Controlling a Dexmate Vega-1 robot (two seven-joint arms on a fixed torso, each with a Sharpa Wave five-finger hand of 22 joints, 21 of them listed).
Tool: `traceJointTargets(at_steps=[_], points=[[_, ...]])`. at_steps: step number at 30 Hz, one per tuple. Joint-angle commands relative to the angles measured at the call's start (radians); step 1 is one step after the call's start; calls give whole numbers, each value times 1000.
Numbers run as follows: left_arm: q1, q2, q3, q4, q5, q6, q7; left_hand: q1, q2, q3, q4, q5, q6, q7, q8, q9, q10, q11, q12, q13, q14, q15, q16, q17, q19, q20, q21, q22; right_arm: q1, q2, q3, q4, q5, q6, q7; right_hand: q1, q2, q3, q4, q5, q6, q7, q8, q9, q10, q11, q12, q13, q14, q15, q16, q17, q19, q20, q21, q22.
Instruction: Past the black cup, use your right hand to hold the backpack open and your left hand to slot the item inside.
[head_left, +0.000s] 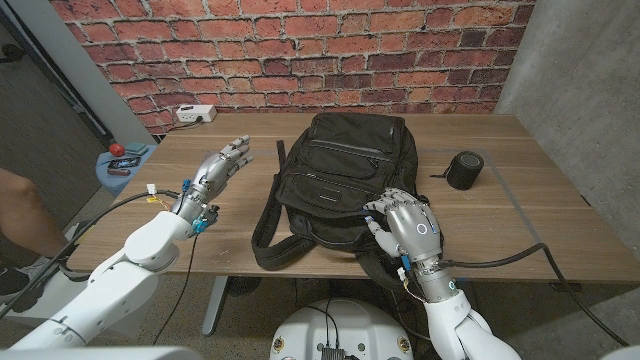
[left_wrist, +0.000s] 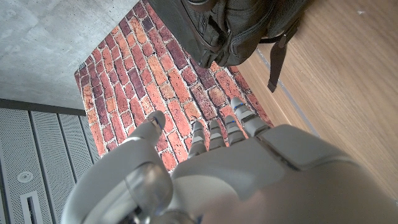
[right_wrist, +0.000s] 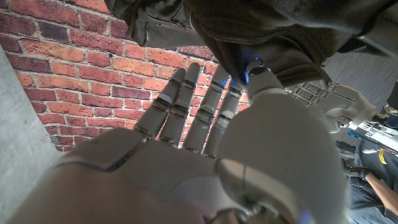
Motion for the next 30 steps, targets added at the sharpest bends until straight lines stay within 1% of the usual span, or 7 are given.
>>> traceJointTargets(at_steps=[1,6,18,22,24,25,30], points=[[16,-3,-11,-11,4,5,13,15,-2,-3,2,8,7,0,4,6,7,5,1,3,7,-1,5,2,10,-1,2,5,28,2,8,4,25,38,-4,26,8,-10,2,-1,40,-8,19,6,42,-12,15,-4,32,-165,15,12,10,-81,7,3],[20,-5,-14,-14,5,6,15,16,-2,-4,3,8,9,0,4,6,7,3,1,3,7,-1,5,2,10,-1,2,5,30,-1,16,1,33,50,-5,38,15,-14,2,-2,68,-5,30,6,66,-11,21,-7,52,-167,22,16,15,-86,8,3],[48,6,-35,-47,25,21,27,18,-2,-4,4,8,8,-1,3,6,6,5,0,3,5,0,4,2,9,-1,1,5,42,-13,48,-9,64,90,-9,49,22,-19,4,-4,76,-8,33,4,77,-14,24,-5,74,-169,30,21,17,-91,9,4],[74,4,-53,-66,32,24,40,19,-3,-4,3,8,9,-1,3,6,7,4,0,3,4,2,3,2,7,1,1,5,33,-7,58,-19,73,85,-11,51,23,-21,4,-5,75,-8,33,4,78,-15,25,-5,76,-168,30,21,17,-91,9,4],[92,9,-66,-80,45,32,49,21,-5,-4,2,8,15,-1,5,6,11,3,2,3,6,3,3,1,9,5,2,5,32,-14,62,-23,78,94,-7,53,23,-22,4,-5,76,-8,33,4,78,-13,25,-5,78,-168,30,21,18,-91,9,4],[100,11,-73,-86,53,35,53,22,-5,-4,0,9,16,0,6,6,14,4,3,3,6,4,3,1,10,6,2,5,32,-8,64,-21,80,92,-10,53,23,-22,4,-5,76,-8,33,4,78,-14,24,-4,78,-168,30,21,17,-91,8,4],[139,21,-106,-112,98,50,68,25,-6,-3,-2,9,19,0,6,6,17,7,4,2,14,6,6,0,13,10,3,5,45,-13,67,-13,69,101,-4,53,24,-25,6,-6,76,-8,33,4,78,-15,24,-4,79,-167,29,21,17,-91,8,4]])
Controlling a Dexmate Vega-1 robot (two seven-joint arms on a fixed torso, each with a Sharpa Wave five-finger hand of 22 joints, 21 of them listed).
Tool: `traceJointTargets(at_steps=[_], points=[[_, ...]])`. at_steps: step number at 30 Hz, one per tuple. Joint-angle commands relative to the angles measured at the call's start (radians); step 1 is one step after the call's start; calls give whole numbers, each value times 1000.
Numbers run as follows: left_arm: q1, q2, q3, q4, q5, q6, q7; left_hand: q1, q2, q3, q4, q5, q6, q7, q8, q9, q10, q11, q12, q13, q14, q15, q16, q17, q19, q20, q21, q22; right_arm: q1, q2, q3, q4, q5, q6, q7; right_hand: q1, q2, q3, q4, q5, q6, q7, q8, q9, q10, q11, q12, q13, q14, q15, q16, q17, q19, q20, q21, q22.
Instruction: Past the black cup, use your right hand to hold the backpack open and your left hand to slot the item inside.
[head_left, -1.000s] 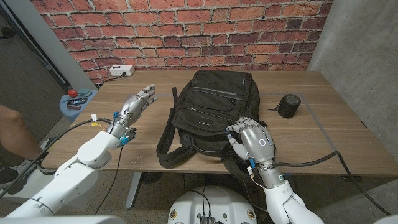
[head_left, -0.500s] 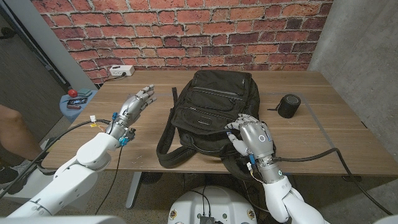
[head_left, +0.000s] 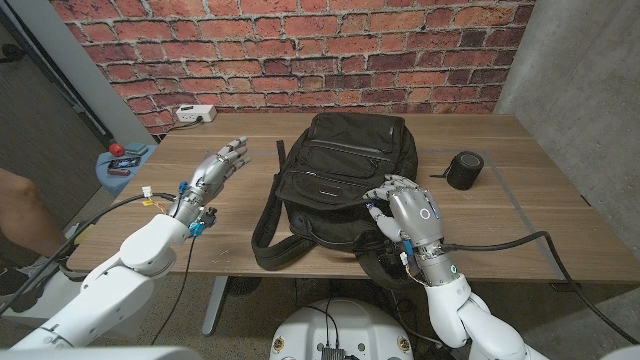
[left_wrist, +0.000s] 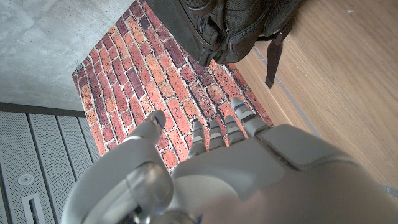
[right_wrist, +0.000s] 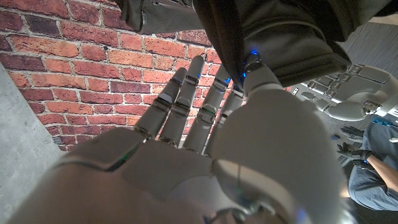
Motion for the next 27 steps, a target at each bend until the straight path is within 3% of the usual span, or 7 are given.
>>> traceJointTargets(at_steps=[1,5,7,9,27], points=[[82,15,-66,-61,75,32,38,12,-2,0,-6,10,12,0,6,6,6,7,4,2,11,3,5,3,9,7,3,5,11,-3,21,0,11,23,4,0,10,-7,-1,-1,13,-5,6,3,8,1,5,2,9,-149,5,3,10,-91,8,4],[117,15,-98,-86,104,55,49,15,-2,1,-8,10,13,0,5,5,8,2,4,2,13,11,6,2,9,12,2,5,19,-3,24,6,10,28,8,2,11,-9,0,-2,13,-7,6,3,11,0,5,1,11,-150,4,3,9,-92,8,5],[136,15,-116,-103,125,73,57,18,-2,-1,-8,10,14,-3,4,5,10,-3,4,2,19,41,7,4,9,44,3,7,27,-5,25,12,10,36,10,2,11,-10,0,-2,14,-7,6,3,11,0,6,2,12,-149,4,3,9,-91,8,5],[152,11,-131,-114,144,85,63,19,-2,-1,-9,10,16,-6,5,5,16,-5,6,2,21,52,7,4,9,50,3,7,35,-3,27,17,14,42,10,2,12,-11,1,-2,14,-7,6,3,13,0,6,2,12,-148,3,3,8,-92,8,5],[268,-56,-247,-247,309,240,87,40,-17,-5,-37,13,77,8,18,5,110,1,33,3,53,48,11,2,29,52,10,8,87,9,38,48,47,105,1,13,17,-19,1,-2,23,-6,9,1,24,-2,5,-1,23,-151,4,6,8,-95,7,5]])
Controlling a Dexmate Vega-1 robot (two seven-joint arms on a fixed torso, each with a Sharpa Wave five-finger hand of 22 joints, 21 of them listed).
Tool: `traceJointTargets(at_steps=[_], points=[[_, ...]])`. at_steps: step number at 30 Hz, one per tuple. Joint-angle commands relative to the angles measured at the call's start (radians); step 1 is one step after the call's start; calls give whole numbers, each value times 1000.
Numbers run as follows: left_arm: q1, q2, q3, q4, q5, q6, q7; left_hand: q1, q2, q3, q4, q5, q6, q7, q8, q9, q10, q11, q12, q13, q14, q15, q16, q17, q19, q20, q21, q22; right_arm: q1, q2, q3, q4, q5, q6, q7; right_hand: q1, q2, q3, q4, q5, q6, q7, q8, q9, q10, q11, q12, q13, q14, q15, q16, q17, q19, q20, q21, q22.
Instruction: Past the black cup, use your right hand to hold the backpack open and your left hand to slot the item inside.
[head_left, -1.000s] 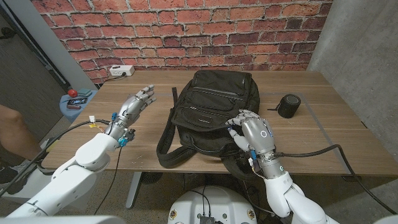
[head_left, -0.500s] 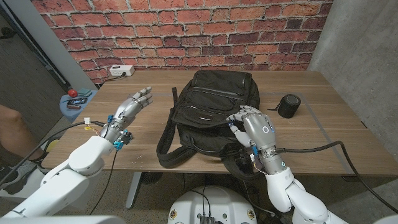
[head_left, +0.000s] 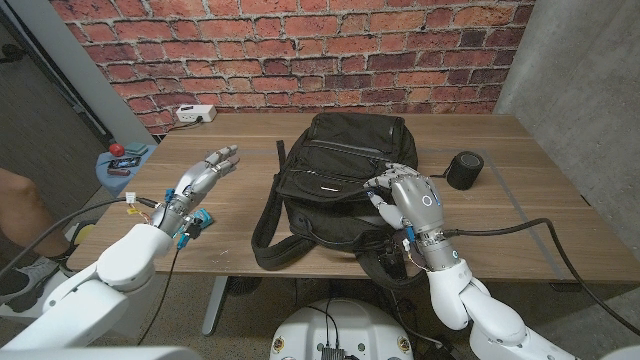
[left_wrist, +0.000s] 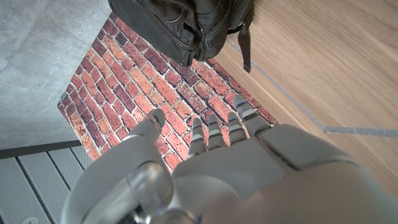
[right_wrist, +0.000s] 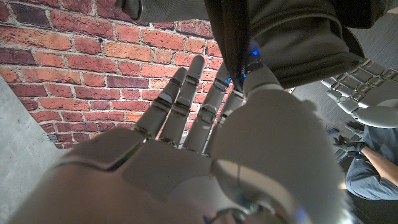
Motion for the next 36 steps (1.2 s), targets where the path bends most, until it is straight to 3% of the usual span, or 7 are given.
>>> traceJointTargets(at_steps=[1,6,11,29,36], points=[[79,-45,-76,-93,103,110,14,18,-6,2,-18,6,23,2,11,5,28,3,15,2,13,-1,11,2,16,4,10,3,36,10,7,26,22,44,-11,13,14,-4,2,-2,21,0,8,1,15,-1,5,3,13,-149,4,7,8,-95,7,5],[110,-57,-110,-148,158,187,11,27,-13,-3,-35,8,63,5,19,5,54,-8,18,3,36,-9,13,2,27,5,13,4,40,-1,15,22,36,64,-4,16,14,-5,1,-2,23,1,8,0,20,0,6,1,16,-150,5,8,9,-97,8,5],[125,-61,-131,-192,218,257,-4,37,-18,-15,-59,9,165,10,40,6,100,-16,25,4,67,-24,15,2,48,6,18,5,42,-4,23,23,37,76,-11,20,16,-8,1,-2,23,4,8,-1,22,3,6,2,22,-150,7,9,8,-98,7,5],[117,-116,-134,-257,257,346,-64,46,-26,-26,-77,10,172,9,26,6,111,-22,19,4,92,-36,14,3,63,-3,20,5,90,-8,55,51,87,149,-10,47,25,-14,-2,2,27,18,7,-3,41,1,21,21,52,-152,17,23,8,-112,7,5],[120,-100,-136,-305,267,433,-92,48,-25,-31,-80,10,168,7,20,6,109,-18,15,4,93,-35,12,3,61,-3,18,6,111,-13,74,61,126,192,5,61,25,-16,-5,5,30,24,6,-3,46,1,27,30,63,-152,20,30,7,-115,7,5]])
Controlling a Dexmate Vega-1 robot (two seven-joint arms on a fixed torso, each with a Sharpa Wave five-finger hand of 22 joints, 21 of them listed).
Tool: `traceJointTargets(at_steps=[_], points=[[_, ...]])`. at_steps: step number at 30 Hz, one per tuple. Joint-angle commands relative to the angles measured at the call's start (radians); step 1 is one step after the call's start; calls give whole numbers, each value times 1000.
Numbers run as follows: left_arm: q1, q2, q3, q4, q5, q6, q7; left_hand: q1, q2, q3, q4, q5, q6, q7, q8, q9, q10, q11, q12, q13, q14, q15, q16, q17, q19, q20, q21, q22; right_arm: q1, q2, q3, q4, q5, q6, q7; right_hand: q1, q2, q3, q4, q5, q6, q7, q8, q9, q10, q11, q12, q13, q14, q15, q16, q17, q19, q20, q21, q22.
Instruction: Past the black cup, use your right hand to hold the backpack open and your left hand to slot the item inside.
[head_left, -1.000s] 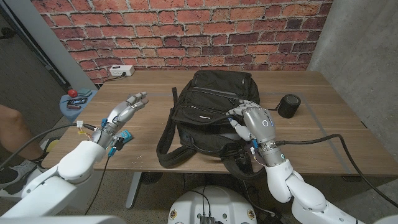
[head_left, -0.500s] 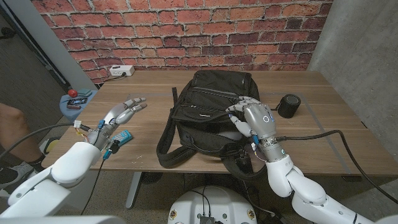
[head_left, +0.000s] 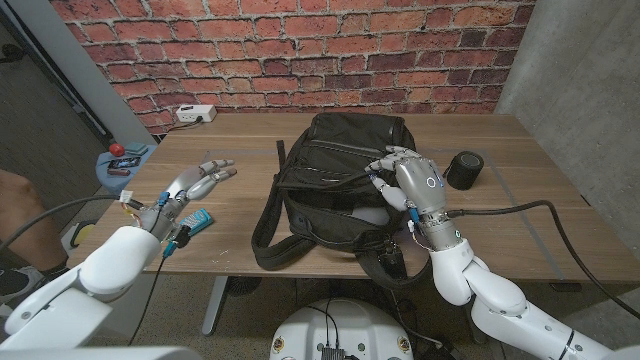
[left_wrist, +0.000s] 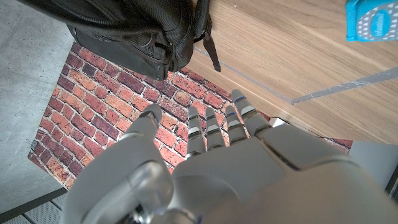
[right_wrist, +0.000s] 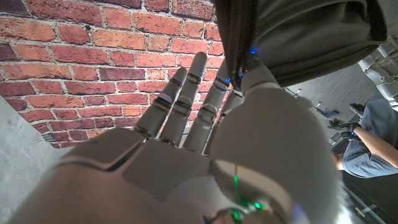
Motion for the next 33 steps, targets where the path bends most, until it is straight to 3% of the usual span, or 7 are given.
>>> traceJointTargets(at_steps=[1,9,19,33], points=[[6,1,-3,-74,30,125,-37,10,-3,1,-4,7,-3,-3,-4,6,2,3,-1,4,9,3,4,3,5,-1,3,5,36,-8,31,19,61,68,22,27,5,-6,-2,9,7,12,5,1,15,-1,7,10,14,-138,6,8,7,-115,7,5],[40,-1,-4,-148,97,233,-15,10,-8,-9,-8,6,2,-5,-8,6,31,0,6,6,21,1,5,3,9,-2,3,5,57,-11,50,43,104,122,34,35,5,-8,-2,11,6,14,3,1,13,-1,9,16,19,-139,6,12,5,-117,7,5],[123,-42,-18,-249,192,365,15,9,-24,-24,-16,6,23,-10,-9,6,74,-13,16,9,64,-5,13,3,24,-1,6,6,91,-11,58,73,116,186,40,45,6,-13,0,14,8,15,2,0,15,0,13,25,24,-138,5,16,2,-119,6,5],[185,-63,-15,-324,332,494,38,17,-49,-39,-29,8,57,-6,-5,6,113,-10,23,13,102,-18,15,3,47,8,11,6,101,-7,72,87,126,215,55,55,6,-19,2,16,7,15,0,0,12,1,15,34,27,-138,1,20,3,-118,7,5]])
